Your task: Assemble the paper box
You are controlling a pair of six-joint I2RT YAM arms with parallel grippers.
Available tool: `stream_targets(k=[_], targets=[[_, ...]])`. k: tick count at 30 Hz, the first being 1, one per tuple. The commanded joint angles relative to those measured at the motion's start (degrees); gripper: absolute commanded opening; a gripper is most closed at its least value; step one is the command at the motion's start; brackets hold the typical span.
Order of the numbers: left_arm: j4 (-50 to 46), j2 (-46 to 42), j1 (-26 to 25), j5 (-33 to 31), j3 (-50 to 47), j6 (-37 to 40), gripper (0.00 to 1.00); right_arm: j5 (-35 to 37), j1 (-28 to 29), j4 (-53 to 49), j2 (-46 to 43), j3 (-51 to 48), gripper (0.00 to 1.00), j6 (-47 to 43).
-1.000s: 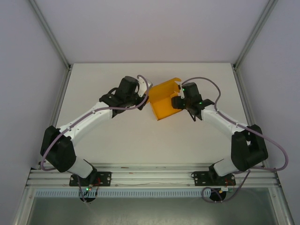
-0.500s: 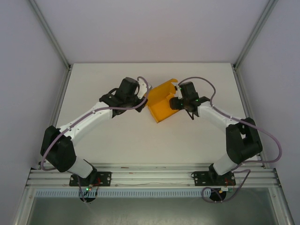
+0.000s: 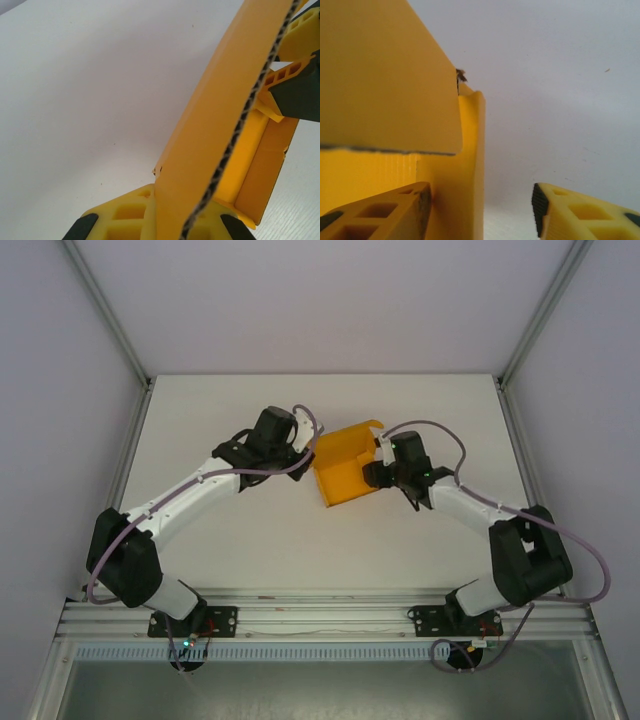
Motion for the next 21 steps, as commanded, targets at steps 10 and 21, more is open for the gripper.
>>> stream_targets(k=[10,21], targets=[[4.1,-3.1,-0.5,1.1,-0.8,-0.4,0.0,-9.9,-5.1,11.9,-10.9,-8.5,0.78,5.4],[4.5,-4.1,-0.5,2.3,-1.1,0.2,0.0,-14.2,-6.3,8.1,-7.2,-5.4,0.69,5.1]])
